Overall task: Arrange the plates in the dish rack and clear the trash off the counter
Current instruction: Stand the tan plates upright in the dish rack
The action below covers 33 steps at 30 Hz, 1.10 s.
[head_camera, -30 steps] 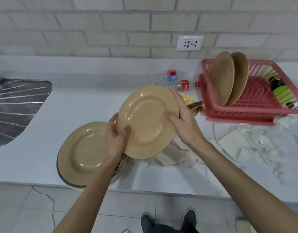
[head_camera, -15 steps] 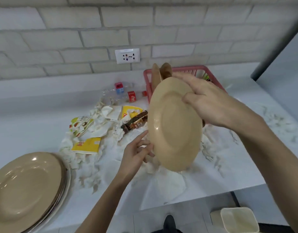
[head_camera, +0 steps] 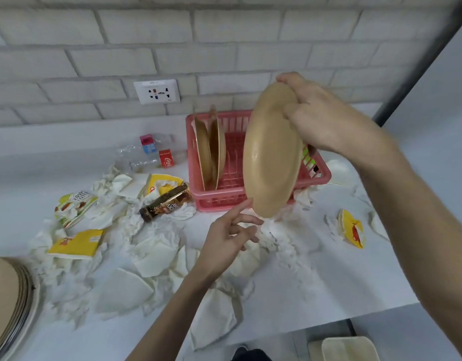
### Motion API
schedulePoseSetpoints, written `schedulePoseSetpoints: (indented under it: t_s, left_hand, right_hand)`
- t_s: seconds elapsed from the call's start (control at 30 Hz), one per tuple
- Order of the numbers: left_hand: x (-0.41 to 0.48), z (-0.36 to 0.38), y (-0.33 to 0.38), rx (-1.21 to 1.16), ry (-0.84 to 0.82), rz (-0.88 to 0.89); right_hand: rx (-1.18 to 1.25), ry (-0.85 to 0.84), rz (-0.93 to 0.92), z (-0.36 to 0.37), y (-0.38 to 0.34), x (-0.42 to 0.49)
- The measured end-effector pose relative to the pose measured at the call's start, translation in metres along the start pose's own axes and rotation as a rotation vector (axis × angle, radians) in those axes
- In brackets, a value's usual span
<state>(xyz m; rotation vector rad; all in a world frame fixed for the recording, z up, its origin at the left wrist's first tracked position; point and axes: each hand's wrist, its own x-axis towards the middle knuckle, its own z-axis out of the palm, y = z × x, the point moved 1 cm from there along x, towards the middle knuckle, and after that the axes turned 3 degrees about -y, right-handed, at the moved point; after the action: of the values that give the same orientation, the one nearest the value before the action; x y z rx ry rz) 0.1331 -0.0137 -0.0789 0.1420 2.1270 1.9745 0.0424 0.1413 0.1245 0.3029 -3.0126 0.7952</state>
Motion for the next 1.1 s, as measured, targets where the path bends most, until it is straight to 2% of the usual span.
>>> schedulePoseSetpoints:
  t_s: [0.27, 0.4, 0.53, 0.6, 0.7, 0.87, 1.03, 1.1]
  left_hand:
    - [0.025, -0.001, -0.003, 0.014, 0.152, 0.006]
    - [0.029, -0.004, -0.004, 0.015, 0.196, -0.007]
    - [0.037, -0.006, -0.006, 0.014, 0.218, -0.021]
    - [0.038, -0.006, -0.008, 0.007, 0.228, -0.033]
    - [0.035, -0.007, -0.009, 0.002, 0.236, -0.033]
    - [0.033, -0.008, -0.009, 0.005, 0.252, -0.037]
    - [0.031, -0.014, -0.008, 0.015, 0.247, -0.06]
    - [0.031, -0.015, -0.009, 0.023, 0.238, -0.072]
  right_hand:
    - [0.044, 0.043, -0.154, 0.03, -0.005, 0.046]
    - [-0.061, 0.047, -0.189, 0.051, -0.004, 0.073]
    - [-0.058, 0.032, -0.205, 0.078, -0.003, 0.095]
    - [-0.128, 0.037, -0.227, 0.088, 0.001, 0.102]
    - [-0.327, 0.015, -0.353, 0.104, 0.003, 0.104]
    - [-0.298, -0.075, -0.288, 0.117, 0.002, 0.107]
    - [-0.221, -0.074, -0.284, 0.131, 0.007, 0.115]
    - [-0.146, -0.071, -0.208, 0.13, 0.006, 0.116]
